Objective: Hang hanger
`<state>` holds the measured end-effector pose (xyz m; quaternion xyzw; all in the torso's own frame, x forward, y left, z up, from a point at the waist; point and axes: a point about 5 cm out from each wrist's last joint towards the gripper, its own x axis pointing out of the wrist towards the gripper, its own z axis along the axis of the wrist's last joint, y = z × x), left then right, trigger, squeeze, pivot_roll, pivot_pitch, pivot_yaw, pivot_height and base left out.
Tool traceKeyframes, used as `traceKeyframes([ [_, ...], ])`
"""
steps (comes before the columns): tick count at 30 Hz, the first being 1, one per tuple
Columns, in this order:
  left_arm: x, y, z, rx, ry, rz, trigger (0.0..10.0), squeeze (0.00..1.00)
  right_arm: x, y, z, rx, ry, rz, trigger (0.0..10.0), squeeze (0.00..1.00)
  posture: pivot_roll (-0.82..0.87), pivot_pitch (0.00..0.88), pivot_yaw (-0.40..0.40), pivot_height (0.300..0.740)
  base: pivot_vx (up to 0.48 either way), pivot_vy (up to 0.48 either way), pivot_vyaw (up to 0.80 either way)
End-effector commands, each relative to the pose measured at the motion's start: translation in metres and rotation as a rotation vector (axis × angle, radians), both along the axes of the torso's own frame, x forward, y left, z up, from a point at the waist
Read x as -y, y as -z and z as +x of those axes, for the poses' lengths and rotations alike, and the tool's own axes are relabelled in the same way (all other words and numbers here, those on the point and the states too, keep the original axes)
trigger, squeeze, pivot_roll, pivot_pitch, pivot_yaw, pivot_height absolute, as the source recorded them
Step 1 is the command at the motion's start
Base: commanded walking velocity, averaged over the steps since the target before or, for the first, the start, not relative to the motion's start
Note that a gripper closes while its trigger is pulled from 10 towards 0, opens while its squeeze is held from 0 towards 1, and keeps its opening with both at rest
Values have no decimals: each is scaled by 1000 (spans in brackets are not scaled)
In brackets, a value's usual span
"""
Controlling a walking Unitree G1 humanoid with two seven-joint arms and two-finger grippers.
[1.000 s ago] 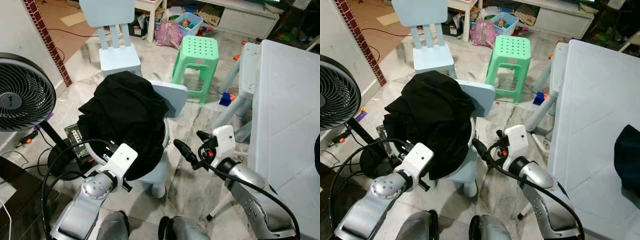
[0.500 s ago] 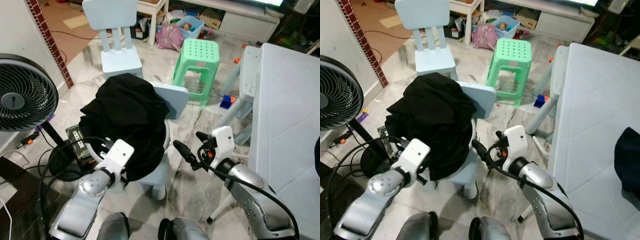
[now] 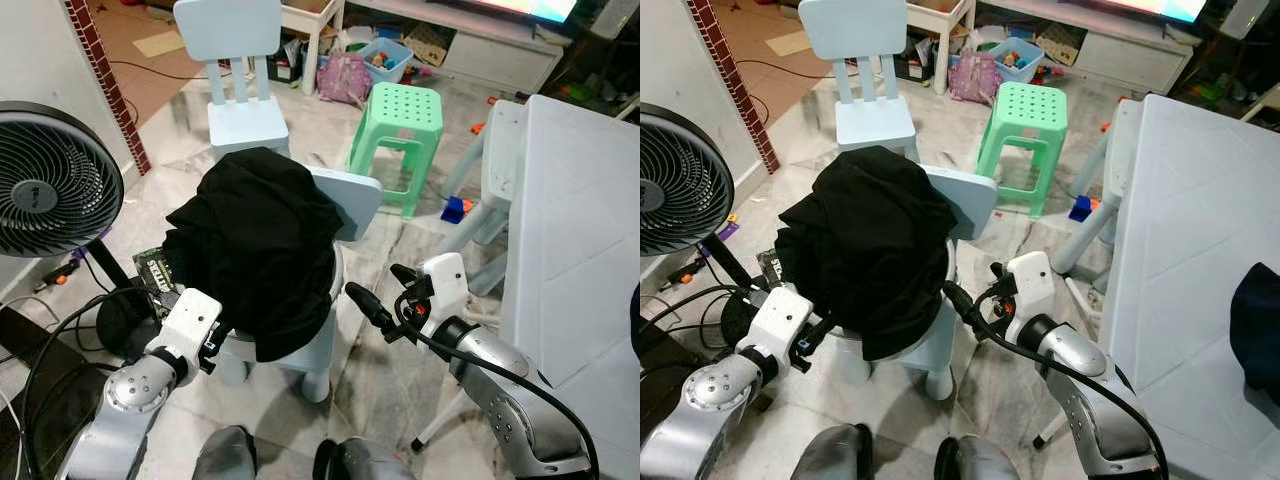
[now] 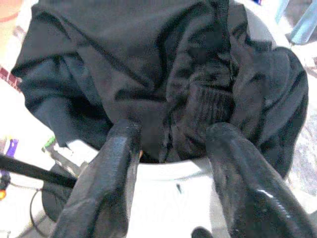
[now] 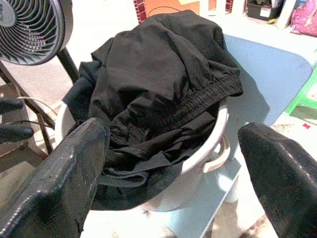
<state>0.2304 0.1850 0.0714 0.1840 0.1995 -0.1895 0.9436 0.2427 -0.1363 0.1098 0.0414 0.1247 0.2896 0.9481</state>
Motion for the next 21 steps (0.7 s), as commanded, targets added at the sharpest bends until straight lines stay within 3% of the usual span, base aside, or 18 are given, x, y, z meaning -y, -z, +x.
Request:
traceKeyframes([
  [1, -1, 6, 0, -24, 32, -9, 10000, 1000, 3, -2, -2, 1, -5, -12, 10000, 0, 42, 112, -107, 740, 0, 0, 0],
  [18, -8, 25, 15, -82, 116, -9, 10000, 1000, 6, -4, -8, -11, -9, -28, 10000, 0, 6, 133, -112, 740, 0, 0, 0],
  [19, -8, 25, 16, -84, 120, -10, 10000, 769, 6, -4, -8, -11, -10, -28, 10000, 0, 6, 133, -112, 740, 0, 0, 0],
  [20, -8, 27, 16, -92, 128, -12, 10000, 302, 7, -5, -9, -11, -9, -31, 10000, 0, -4, 139, -112, 740, 0, 0, 0],
  [21, -8, 29, 17, -97, 135, -12, 10000, 0, 8, -5, -10, -12, -8, -33, 10000, 0, -14, 141, -112, 740, 0, 0, 0],
])
